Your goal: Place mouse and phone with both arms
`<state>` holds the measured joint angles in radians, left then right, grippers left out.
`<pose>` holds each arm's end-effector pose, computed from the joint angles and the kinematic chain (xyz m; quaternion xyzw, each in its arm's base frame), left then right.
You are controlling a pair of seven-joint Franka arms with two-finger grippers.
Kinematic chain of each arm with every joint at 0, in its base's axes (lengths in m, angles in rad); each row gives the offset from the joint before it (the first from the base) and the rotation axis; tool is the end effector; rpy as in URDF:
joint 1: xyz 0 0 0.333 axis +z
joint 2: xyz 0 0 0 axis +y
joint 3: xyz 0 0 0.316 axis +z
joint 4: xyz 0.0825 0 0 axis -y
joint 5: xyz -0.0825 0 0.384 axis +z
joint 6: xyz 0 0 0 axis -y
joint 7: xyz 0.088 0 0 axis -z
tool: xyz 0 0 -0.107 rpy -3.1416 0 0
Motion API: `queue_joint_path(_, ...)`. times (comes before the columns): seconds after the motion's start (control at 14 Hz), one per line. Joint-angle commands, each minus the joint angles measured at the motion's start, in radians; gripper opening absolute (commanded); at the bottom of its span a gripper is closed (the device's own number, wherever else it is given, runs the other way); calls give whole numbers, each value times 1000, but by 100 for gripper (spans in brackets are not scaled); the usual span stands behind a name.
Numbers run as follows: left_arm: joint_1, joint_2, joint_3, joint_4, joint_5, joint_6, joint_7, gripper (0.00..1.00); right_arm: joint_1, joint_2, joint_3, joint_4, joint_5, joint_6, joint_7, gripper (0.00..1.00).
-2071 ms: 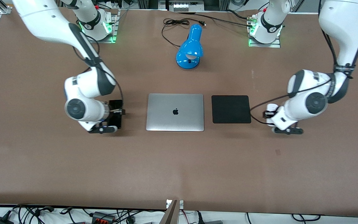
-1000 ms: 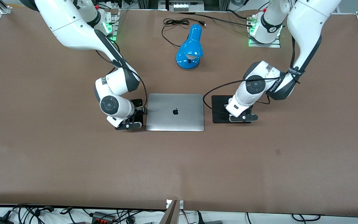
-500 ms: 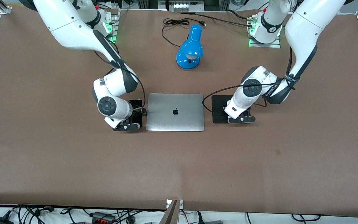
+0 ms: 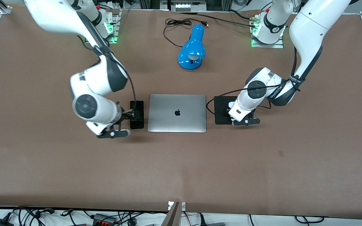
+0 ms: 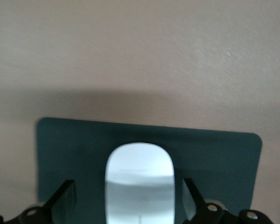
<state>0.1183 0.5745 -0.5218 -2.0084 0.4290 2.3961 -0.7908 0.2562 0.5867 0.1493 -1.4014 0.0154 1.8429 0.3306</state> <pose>0.5480 -0.2269 0.1921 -0.9977 -0.0569 0.0316 0.0197 0.6497 0.2595 0.3553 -0.9961 -0.0253 0.0825 0.0209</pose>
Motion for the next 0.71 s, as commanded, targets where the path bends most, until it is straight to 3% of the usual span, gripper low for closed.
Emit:
queue_joint_path(0.0,11,-54,-17,48,27,-134,2,100,-38,-51,-8,79,-9,-89,-10,100)
queue_joint_path(0.29,6,-59,-58,227,-1,-387,73,100,-135,-159,-10,85,-6,-137,-22,100)
queue_joint_path(0.64,0,-44,-75,511,-93,-690,220,100,-250,-194,-13,85,-6,-154,-24,100)
